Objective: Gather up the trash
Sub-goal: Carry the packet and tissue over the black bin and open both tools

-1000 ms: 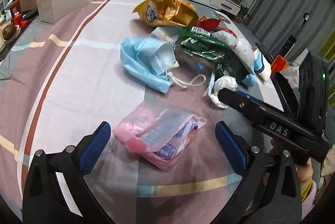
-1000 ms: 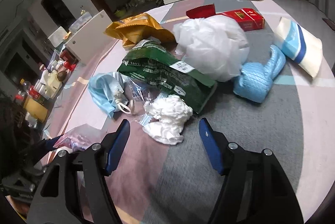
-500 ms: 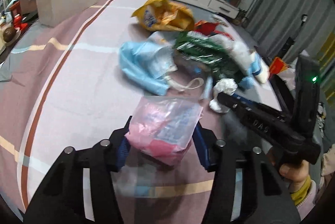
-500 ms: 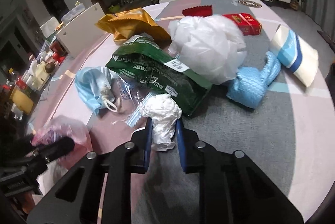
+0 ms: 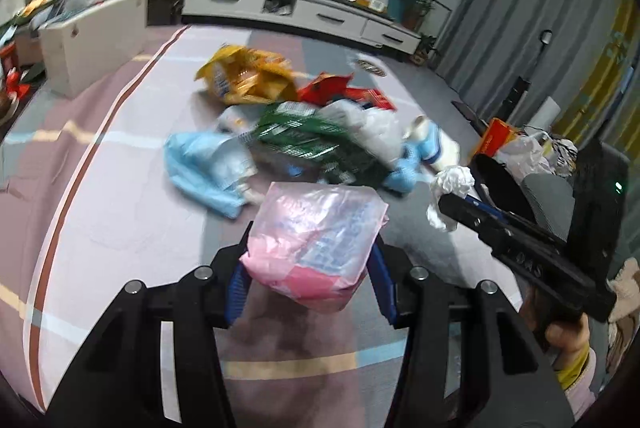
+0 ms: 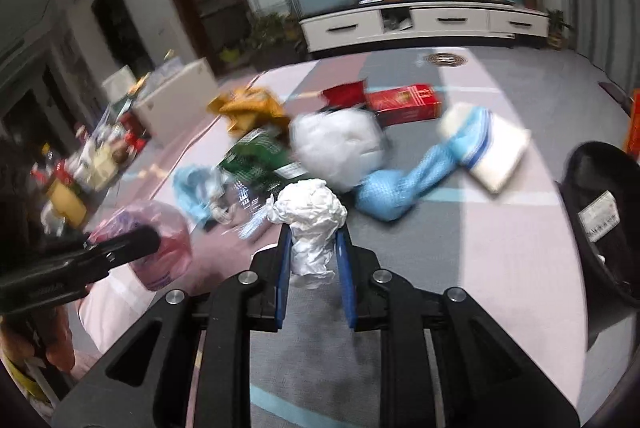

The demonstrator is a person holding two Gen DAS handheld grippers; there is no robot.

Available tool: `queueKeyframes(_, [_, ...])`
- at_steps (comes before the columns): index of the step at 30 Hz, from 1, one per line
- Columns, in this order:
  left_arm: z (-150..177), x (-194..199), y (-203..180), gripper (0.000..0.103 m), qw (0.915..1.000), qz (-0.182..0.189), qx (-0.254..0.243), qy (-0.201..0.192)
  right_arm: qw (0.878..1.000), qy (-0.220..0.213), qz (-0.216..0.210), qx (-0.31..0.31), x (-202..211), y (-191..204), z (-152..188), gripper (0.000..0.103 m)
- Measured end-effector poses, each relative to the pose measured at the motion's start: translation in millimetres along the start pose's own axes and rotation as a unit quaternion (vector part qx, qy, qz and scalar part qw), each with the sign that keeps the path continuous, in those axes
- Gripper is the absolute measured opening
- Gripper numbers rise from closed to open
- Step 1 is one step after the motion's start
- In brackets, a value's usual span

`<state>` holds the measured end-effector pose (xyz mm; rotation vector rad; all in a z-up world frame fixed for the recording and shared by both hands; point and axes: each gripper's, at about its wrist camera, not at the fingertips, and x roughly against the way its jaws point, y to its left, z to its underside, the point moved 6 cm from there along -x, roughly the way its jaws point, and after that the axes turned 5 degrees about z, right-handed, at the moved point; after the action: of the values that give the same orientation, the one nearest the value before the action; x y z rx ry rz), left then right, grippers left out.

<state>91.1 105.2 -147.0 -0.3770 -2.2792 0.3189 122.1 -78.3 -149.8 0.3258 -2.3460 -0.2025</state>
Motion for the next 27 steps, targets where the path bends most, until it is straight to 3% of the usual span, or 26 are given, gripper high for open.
queueKeyframes(13, [-8.9,-36.1,-115.2,0.053,0.9950,0.064,-0.076,0.011,0.989,-0.072,0.064,-0.110,56.5,-105.8,-16.7,0.023])
queueKeyframes(20, [-22.6,-65.2,-167.3,0.053,0.9913,0.086,-0.097,0.023,0.972,-0.084,0.114,-0.189,73.2,-179.6,-10.8,0.023])
queueKeyframes(27, [-39.4,-101.7,-225.3,0.054,0.9860,0.121,-0.113,0.019,0.954,-0.085,0.134,-0.255,80.3,-235.1,-2.4,0.023])
